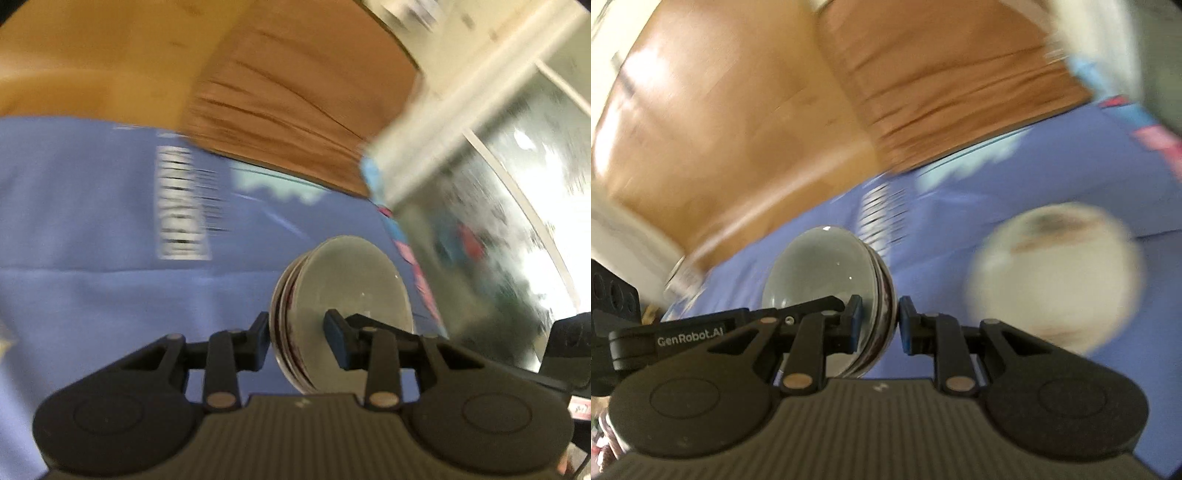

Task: Organize plates and bowls
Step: 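Carry the bowl stack with both tools toward the saucer stack by the window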

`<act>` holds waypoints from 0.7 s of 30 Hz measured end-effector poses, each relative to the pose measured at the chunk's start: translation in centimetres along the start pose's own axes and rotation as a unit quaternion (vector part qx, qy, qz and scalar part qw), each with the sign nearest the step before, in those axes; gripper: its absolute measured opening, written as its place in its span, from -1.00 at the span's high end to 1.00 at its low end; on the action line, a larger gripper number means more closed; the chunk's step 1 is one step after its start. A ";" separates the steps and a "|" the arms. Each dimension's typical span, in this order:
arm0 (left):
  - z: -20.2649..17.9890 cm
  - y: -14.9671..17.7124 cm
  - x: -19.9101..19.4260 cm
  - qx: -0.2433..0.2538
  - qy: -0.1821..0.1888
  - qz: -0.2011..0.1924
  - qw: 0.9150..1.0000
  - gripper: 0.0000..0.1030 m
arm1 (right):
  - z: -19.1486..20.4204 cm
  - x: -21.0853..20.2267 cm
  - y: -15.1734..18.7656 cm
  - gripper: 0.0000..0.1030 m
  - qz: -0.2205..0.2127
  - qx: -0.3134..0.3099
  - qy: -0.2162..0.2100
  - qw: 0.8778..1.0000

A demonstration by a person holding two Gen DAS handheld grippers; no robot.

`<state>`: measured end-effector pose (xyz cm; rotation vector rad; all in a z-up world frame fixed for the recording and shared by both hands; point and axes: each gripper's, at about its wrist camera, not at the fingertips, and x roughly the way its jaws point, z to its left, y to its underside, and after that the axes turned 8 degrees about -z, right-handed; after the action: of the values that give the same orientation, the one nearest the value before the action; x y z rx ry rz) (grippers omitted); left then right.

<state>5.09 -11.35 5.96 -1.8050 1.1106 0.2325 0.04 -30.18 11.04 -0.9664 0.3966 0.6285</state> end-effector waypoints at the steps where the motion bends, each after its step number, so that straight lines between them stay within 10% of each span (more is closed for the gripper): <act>1: -1.2 0.0 1.2 0.009 0.004 0.008 1.000 0.36 | -1.2 -0.5 -0.3 0.55 -0.005 0.005 0.012 1.000; 11: -6.6 0.1 7.5 0.077 -0.039 0.014 0.996 0.38 | -6.1 -0.3 -1.2 0.54 -0.033 0.008 0.067 0.997; 21: -6.4 -0.5 4.5 0.098 -0.057 -0.042 0.993 0.17 | -5.7 -4.9 -0.8 0.44 -0.166 -0.056 0.096 0.980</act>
<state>6.13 -19.06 6.99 -1.6388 0.9419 0.1684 -3.32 -36.88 11.43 -1.1752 0.3616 0.2558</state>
